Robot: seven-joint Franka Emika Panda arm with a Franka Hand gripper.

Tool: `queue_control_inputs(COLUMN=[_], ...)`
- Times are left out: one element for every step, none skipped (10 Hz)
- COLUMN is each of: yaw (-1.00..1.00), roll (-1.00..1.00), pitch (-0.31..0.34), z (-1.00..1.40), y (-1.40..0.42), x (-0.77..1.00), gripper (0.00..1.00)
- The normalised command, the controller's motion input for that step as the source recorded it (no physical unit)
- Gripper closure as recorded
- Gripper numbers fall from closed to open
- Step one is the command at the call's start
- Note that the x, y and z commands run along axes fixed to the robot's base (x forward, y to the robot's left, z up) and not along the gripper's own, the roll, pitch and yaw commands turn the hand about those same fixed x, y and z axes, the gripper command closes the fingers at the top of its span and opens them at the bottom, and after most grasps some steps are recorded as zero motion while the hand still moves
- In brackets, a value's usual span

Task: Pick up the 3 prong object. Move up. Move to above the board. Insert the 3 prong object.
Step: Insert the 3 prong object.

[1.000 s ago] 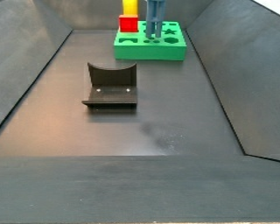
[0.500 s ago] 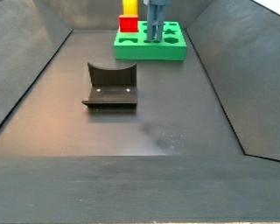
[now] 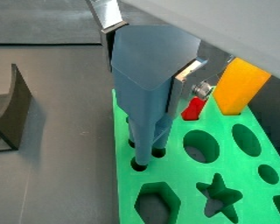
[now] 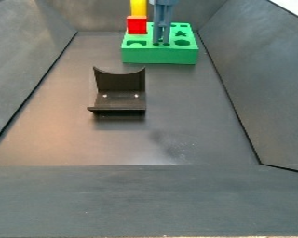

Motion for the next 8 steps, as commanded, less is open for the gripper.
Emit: queue_control_inputs(yaw=[0.00,0.00,0.00,0.00,0.00,0.00,-0.05,-0.17], roll=[0.00,0.00,0.01,0.01,0.00,0.00,0.01,0.00], pitch=[-0.001,-0.003,0.000,0.000,-0.001,0.000,0.000,-0.009], z=[-0.07,-0.13,-0.11,-0.12,-0.11,-0.10,-0.11,-0.11], y=[0.00,0.00,0.00,0.00,0.00,0.00,0.01,0.02], x=[0.00,0.00,0.00,0.00,0.00,0.00,0.00,0.06], gripper=[1.00,1.00,1.00,1.00,1.00,1.00,1.00,1.00])
